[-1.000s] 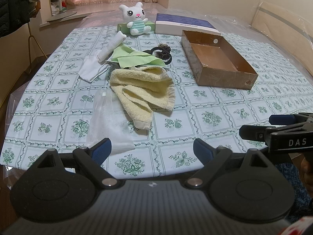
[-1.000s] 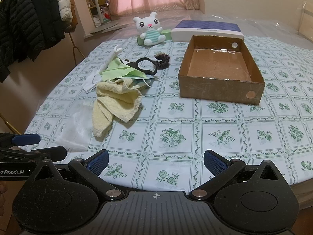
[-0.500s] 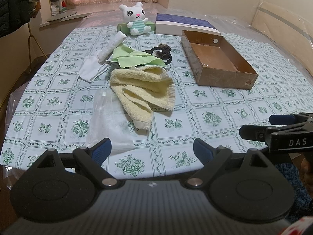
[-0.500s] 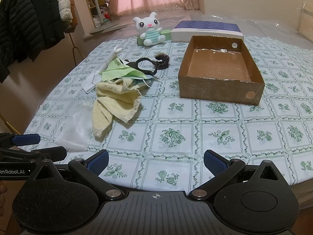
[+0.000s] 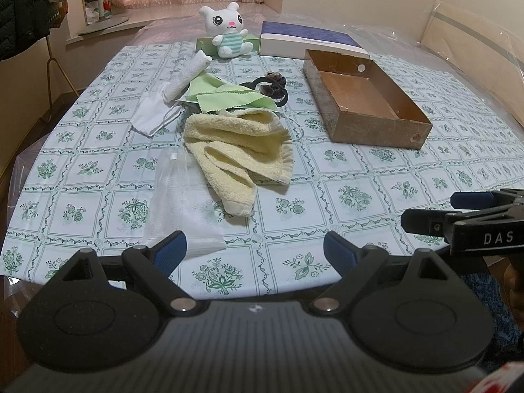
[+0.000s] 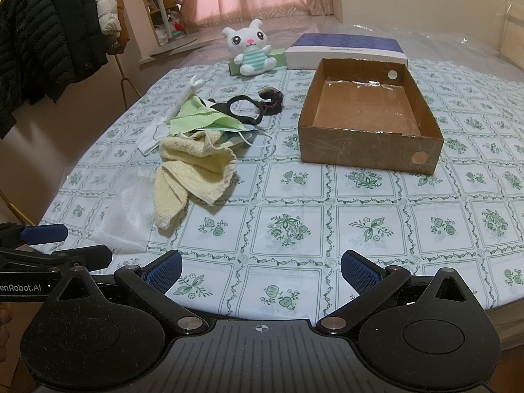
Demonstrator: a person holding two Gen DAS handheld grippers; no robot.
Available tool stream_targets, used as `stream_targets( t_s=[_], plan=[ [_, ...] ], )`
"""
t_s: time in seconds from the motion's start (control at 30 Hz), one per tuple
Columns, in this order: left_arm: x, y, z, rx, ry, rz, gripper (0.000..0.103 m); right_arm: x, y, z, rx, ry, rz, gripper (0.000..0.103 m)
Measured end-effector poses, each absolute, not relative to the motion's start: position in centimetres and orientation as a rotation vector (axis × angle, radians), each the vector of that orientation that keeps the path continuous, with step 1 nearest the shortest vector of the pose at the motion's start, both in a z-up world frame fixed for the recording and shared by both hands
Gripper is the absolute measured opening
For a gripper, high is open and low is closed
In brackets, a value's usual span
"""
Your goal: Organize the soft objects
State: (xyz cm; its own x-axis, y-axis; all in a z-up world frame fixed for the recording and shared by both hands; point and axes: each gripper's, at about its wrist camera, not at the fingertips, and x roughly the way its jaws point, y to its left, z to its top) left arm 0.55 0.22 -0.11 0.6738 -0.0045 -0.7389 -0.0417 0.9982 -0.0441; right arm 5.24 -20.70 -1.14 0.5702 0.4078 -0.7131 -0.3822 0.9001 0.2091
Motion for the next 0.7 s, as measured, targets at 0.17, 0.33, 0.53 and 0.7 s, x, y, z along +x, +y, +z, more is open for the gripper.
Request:
stream_targets(
  t_s=[0.17, 0.33, 0.53, 0.7],
  plan=[
    [0.54, 0.23, -0.12, -0.059, 0.832, 0.021, 0.09, 5.28, -20.69, -1.2, 0.032, 0.846, 0.463, 0.103],
    [0.5, 0.21, -0.1, -0.059, 0.832, 0.021, 0.09, 5.33, -20.69, -1.22, 0.033, 0.847, 0.462, 0.103],
    [0.5, 0.22, -0.1, -0.06, 0.833, 0.021, 0.09, 5.41, -20.72, -1.28, 0.033, 0.848, 0.462, 0.103],
    [0.6, 0.25, -0.3, -0.06, 0.834, 0.021, 0.09, 5.48, -20.79, -1.32, 0.034, 0.85, 0.461, 0.103]
  ],
)
